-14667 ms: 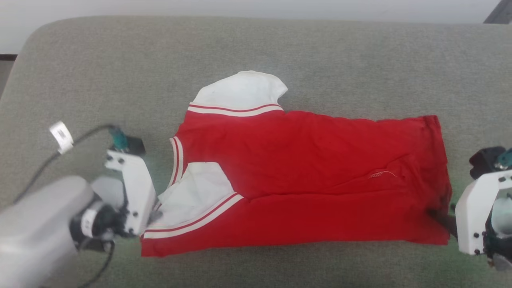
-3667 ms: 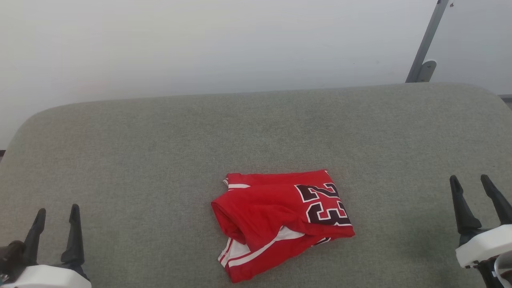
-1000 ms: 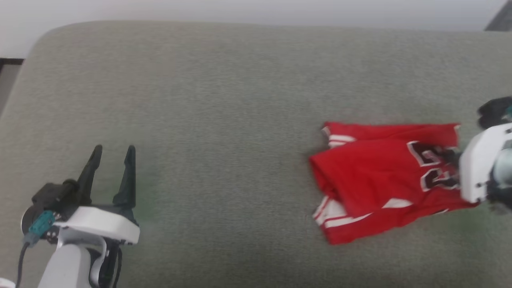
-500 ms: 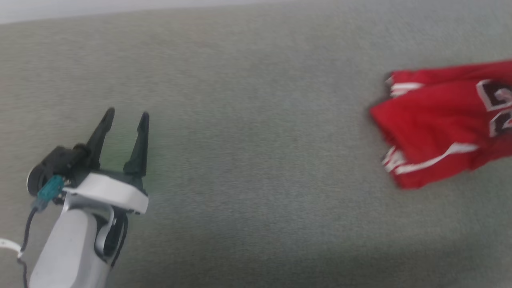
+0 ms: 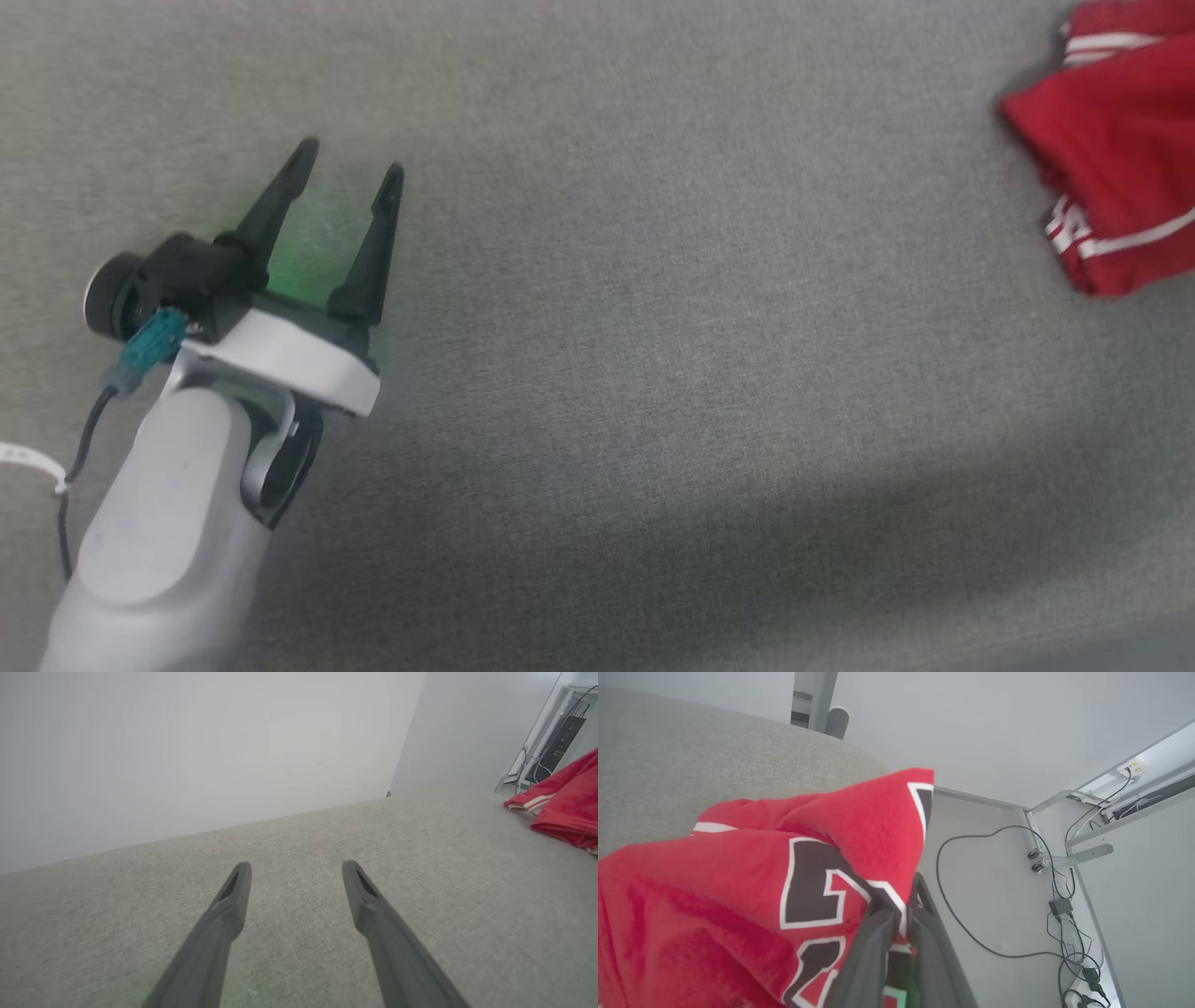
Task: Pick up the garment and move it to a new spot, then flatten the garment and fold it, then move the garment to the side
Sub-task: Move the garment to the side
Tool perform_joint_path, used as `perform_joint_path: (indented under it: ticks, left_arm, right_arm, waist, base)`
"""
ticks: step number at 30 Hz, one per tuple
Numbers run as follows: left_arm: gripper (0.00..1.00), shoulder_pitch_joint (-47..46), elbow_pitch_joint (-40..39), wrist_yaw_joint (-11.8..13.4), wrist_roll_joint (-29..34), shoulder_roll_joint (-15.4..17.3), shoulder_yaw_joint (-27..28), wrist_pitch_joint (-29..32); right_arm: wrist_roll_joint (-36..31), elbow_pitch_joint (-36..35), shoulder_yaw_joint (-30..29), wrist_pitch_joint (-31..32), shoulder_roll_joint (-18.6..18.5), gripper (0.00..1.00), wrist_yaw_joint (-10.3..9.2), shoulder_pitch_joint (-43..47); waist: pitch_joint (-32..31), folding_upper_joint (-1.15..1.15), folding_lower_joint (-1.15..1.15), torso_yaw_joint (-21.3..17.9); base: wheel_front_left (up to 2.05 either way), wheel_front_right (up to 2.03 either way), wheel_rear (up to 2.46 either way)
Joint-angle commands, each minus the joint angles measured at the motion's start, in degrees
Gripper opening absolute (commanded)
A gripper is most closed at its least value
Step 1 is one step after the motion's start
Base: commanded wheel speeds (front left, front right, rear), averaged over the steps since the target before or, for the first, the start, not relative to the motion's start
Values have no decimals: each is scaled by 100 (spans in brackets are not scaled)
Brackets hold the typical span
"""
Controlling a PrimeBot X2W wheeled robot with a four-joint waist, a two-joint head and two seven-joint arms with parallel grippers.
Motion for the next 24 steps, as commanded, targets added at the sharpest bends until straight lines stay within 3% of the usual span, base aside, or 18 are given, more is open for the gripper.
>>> perform_joint_path:
  ticks: [1,11,24]
  left_arm:
    - [100,-105,9,-10,-34,26,-30,-23]
    - [100,-564,99,-10,-86,141,-390,-23]
    - [100,-808,210,4,-191,269,-544,-9]
  right_arm:
    - [-66,101,57,-104,0,0,-2,-84]
    - [-1003,1644,211,-1272,119,0,-2,-996]
    - [-1414,3164,112,-1768,704,0,-2,-1619]
  waist:
    - [136,0,0,-81]
    - [573,0,0,-114]
    - [856,0,0,17]
  base:
    - [0,0,0]
    - [0,0,0]
    - [0,0,0]
